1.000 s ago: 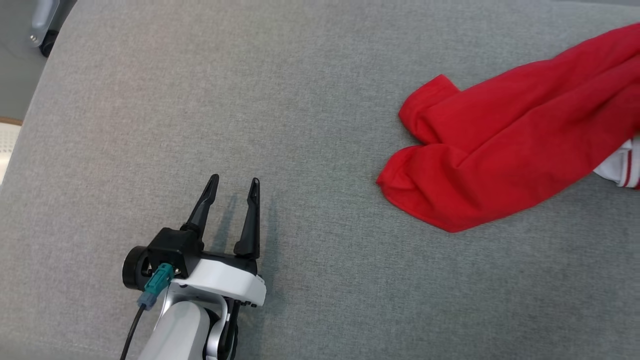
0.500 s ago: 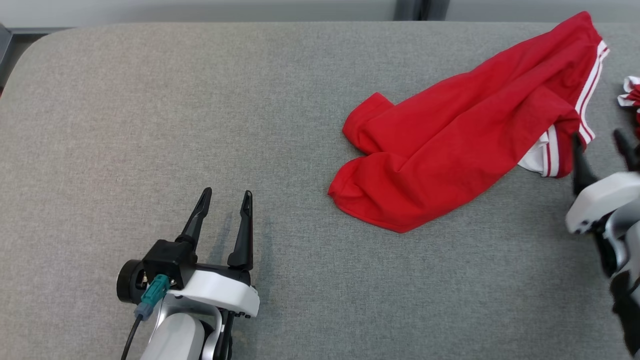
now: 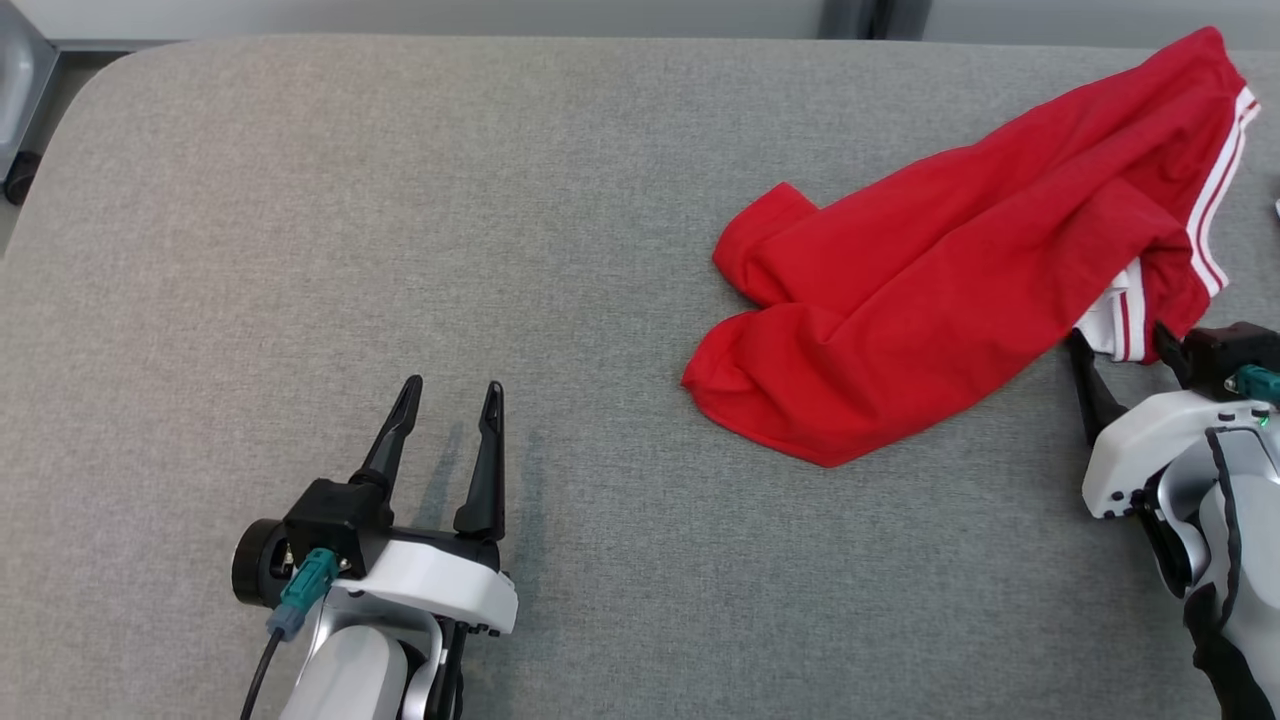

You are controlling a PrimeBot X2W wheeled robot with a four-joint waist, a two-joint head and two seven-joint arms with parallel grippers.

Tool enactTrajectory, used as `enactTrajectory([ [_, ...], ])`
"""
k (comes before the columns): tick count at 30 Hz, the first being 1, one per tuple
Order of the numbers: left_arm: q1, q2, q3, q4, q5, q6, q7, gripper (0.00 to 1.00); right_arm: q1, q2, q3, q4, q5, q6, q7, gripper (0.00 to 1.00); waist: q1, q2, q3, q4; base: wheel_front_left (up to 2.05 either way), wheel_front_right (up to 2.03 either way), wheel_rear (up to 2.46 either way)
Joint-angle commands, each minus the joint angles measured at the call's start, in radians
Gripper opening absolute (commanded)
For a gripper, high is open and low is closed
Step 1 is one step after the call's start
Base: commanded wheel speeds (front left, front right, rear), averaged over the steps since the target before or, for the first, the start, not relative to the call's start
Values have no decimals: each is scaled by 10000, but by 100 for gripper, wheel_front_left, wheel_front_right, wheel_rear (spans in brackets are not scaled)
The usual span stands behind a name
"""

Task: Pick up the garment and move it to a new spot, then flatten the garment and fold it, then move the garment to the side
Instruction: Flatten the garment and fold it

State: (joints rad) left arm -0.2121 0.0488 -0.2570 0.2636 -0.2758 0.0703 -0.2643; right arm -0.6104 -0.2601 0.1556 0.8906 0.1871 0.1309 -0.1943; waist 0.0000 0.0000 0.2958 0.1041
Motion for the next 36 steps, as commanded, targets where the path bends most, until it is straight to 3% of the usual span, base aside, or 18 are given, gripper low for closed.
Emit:
enactTrajectory([
  [1,-76,39,28,-21,-17,-26,1,100,-146,9,24,106,-36,-3,127,100,0,0,69,80,0,0,0],
  [4,-150,35,-9,-27,-42,-34,1,100,-354,-85,135,447,-430,-1,397,100,0,0,143,201,0,0,0],
  [5,-175,39,-21,-31,-67,-4,1,100,-440,-61,149,699,-623,-3,506,50,0,0,157,267,0,0,0],
  [6,-175,37,-34,-29,-76,10,1,100,-478,-50,147,823,-680,-1,557,41,0,0,152,293,0,0,0],
  [8,-144,35,-32,-24,-95,30,1,100,-515,38,49,1038,-610,-3,619,0,0,0,123,317,0,0,0],
  [13,120,35,58,11,-123,104,1,100,-431,142,74,918,-163,-3,338,0,0,0,-108,134,0,0,0],
  [18,275,37,60,48,-123,72,1,100,50,111,384,-94,1004,-3,519,0,0,0,-472,-267,0,0,0],
  [25,543,39,132,106,-31,53,1,100,1464,-777,840,-2386,2032,-3,1567,0,0,0,-888,-972,0,0,0],
  [31,639,42,163,143,34,6,1,100,3132,-1691,353,-4900,2614,-3,3012,0,0,0,-1123,-1539,0,0,0],
  [36,575,46,86,195,40,-41,1,100,4078,-2158,-15,-6011,2697,-1,4055,0,0,0,-1149,-1710,0,0,0],
])
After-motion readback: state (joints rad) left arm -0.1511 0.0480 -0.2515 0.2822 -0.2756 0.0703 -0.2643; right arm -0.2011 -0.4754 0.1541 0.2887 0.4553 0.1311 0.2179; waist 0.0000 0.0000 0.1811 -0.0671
